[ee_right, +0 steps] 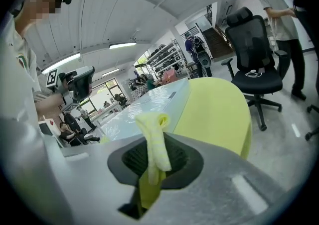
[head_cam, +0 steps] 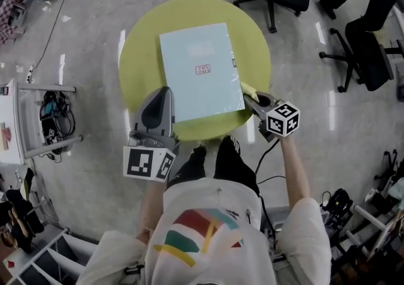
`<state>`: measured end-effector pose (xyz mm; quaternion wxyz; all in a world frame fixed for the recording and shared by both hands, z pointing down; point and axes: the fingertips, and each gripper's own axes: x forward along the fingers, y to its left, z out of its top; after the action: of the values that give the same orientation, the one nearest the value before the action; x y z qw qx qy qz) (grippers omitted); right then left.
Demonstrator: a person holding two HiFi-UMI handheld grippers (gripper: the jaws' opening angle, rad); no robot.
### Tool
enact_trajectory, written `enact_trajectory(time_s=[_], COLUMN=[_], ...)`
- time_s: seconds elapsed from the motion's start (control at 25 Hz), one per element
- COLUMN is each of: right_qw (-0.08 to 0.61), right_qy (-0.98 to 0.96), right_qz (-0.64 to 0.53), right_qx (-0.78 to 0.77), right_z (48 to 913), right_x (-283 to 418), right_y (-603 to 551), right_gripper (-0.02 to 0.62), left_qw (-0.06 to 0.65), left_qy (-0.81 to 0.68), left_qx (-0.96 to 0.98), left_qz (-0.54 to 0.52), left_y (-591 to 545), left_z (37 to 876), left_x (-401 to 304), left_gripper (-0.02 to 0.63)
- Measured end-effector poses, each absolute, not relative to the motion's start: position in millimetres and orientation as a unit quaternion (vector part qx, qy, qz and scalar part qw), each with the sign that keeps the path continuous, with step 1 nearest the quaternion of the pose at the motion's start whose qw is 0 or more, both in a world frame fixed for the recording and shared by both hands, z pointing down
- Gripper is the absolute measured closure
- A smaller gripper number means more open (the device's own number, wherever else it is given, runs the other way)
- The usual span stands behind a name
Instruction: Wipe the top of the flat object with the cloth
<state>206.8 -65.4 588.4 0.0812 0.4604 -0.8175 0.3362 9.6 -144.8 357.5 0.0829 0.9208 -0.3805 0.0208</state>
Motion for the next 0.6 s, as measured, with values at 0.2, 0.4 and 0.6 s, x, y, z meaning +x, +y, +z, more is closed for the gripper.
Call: enact_trajectory(time_s=[0.2, 0.4, 0.6], right_qw=[0.077, 0.04, 0.024], right_qy=[-0.809, -0.795, -0.783], right_qz=[0.342, 0.367, 0.359], right_qx=[0.473, 0.481, 0.508], right_z=[592, 599, 602], right_x=[203, 194, 199], right_y=[-30, 5, 13], right_gripper=[0.569, 0.568, 0.568], left_qw=[0.075, 0.071, 0.079], left_qy=[-0.378, -0.409, -0.428], left_qx=[0.923, 0.91, 0.9], left_qz=[0.015, 0.013, 0.009], left_y=[-132, -103, -77], left_z=[351, 343, 350], left_x=[4, -6, -7], left_gripper=[0.591, 0.591, 0.591])
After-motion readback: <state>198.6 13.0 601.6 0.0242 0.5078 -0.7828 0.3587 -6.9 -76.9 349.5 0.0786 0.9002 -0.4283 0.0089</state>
